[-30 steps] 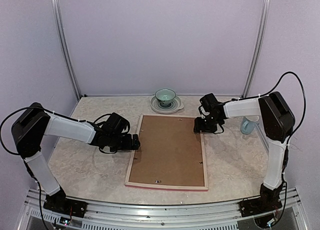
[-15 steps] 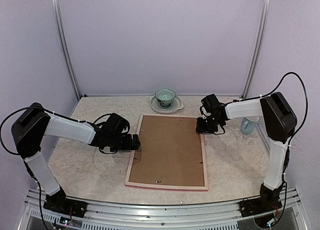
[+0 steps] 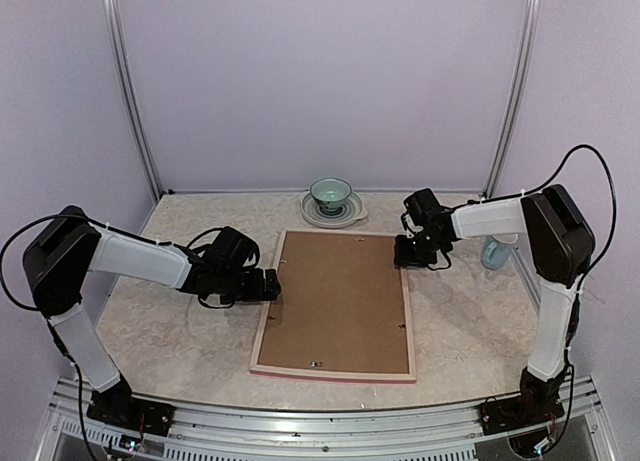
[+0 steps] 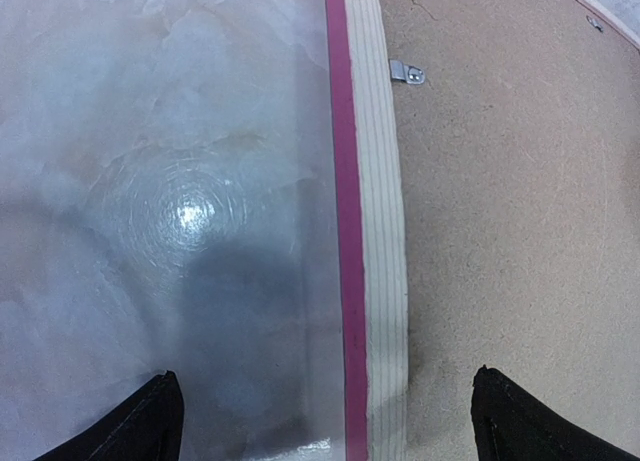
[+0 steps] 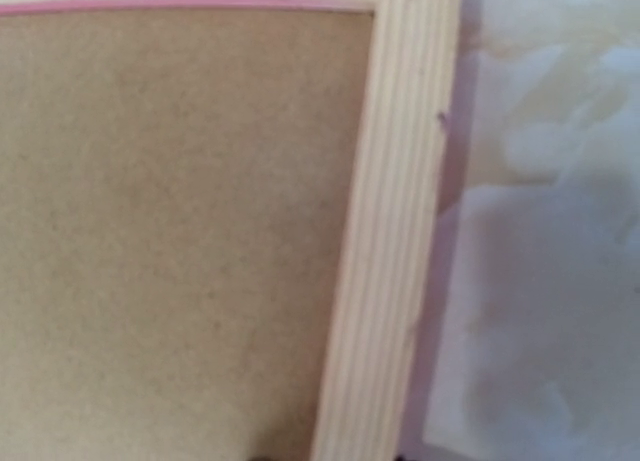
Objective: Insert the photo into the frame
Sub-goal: Press the fastener onto the backboard.
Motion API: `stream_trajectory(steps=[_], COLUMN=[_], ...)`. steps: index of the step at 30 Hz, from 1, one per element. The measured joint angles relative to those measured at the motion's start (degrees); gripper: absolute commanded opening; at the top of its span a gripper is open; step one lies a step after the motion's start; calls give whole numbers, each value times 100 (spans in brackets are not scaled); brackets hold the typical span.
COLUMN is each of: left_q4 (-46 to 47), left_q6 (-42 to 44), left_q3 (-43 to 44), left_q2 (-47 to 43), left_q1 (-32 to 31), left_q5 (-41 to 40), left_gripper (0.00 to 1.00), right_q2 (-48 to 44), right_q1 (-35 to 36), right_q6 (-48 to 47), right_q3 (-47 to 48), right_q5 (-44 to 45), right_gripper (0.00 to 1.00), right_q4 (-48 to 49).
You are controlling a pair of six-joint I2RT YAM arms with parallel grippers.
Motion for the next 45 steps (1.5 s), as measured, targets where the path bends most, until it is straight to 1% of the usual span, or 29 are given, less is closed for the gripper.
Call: stream_trajectory(steps=[8, 12, 17, 19, 21, 22, 26, 29, 31, 38, 45], left_q4=[0, 0, 0, 2, 2, 2, 4, 4, 4, 7, 7], left_q6=[-2, -2, -4, -4, -4, -7, -22, -22, -24, -28, -31], left_q3=[0, 0, 0, 0, 0, 0, 0, 0, 0, 0, 0], left_q2=[0, 0, 0, 0, 0, 0, 0, 0, 0, 0, 0], left_q1=[0, 0, 0, 0, 0, 0, 0, 0, 0, 0, 0], left_q5=[0, 0, 2, 2, 2, 2, 2, 2, 2, 2, 2], left_gripper=[99, 99, 99, 99, 99, 99, 99, 99, 99, 99, 99], right_q2=[-44, -50, -59, -59, -59, -59, -59, -59, -59, -15, -39], right_q1=[-20, -22, -55, -55, -57, -57, -59, -59, -59, -59, -66], right_q6=[-28, -52, -96, -118, -181, -221, -363, -420, -435, -365, -195], right_q3=[-98, -103, -105, -105, -107, -105, -101, -85, -74, 15, -42], right_q5=[-116, -153, -221, -234, -247, -260, -396, -448, -457, -498, -481], right_gripper=[26, 19, 18, 22, 32, 35, 42, 43, 42, 30, 24], right_q4=[118, 114, 103, 103, 103, 101, 24, -26, -52, -162, -103])
